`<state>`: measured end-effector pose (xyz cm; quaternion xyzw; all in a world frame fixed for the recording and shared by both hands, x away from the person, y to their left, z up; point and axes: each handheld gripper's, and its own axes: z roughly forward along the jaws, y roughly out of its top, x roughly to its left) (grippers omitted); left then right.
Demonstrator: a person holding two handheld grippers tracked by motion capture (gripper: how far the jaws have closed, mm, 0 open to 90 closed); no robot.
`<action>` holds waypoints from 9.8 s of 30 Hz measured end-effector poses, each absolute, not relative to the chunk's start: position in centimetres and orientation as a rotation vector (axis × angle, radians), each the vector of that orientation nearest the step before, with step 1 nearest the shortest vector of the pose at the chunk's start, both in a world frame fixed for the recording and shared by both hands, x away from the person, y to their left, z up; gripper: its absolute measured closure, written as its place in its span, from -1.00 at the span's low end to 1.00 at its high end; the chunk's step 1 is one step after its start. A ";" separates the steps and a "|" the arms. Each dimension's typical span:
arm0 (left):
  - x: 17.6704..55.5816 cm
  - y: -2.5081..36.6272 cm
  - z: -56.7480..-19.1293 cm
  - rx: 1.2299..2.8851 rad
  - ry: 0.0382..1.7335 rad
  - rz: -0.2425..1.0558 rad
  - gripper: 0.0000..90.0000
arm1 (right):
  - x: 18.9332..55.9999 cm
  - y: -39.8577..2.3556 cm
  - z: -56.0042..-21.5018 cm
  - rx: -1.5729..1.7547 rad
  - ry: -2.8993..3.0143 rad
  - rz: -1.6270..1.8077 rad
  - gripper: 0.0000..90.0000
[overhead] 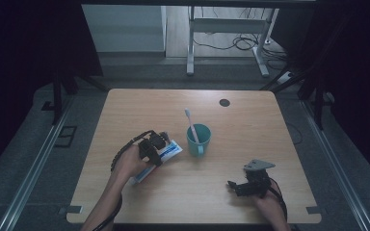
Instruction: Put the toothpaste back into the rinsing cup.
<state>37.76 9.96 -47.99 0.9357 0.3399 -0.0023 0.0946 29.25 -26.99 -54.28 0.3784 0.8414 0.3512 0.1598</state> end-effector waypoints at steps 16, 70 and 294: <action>36.5 11.0 -45.4 2.619 0.984 -0.001 0.59 | 29.2 -27.0 -54.3 1.084 2.403 1.004 -0.88; 36.3 8.8 -39.0 2.195 0.813 0.169 0.59 | 29.3 -27.0 -54.3 1.079 2.403 1.004 -0.88; 37.5 1.9 -44.2 2.006 0.757 0.413 -0.98 | 29.2 -27.0 -54.3 1.074 2.407 1.011 -0.85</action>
